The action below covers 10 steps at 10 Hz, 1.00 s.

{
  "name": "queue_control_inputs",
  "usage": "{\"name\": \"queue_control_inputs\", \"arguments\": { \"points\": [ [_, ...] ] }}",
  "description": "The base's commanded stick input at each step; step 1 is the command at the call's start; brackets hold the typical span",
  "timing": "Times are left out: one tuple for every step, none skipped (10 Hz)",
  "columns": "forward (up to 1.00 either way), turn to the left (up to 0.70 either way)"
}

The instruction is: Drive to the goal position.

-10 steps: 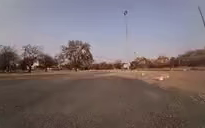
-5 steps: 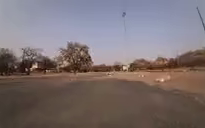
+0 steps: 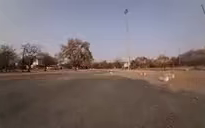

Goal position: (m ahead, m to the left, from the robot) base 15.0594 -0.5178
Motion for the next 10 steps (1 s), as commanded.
{"name": "queue_control_inputs", "arguments": {
  "points": [
    [0.70, 0.00],
    [0.70, 0.00],
    [0.70, 0.00],
    [0.70, 0.00],
    [0.70, 0.00],
    [0.70, 0.00],
    [0.70, 0.00],
    [0.70, 0.00],
    [0.70, 0.00],
    [0.70, 0.00]
  ]
}}
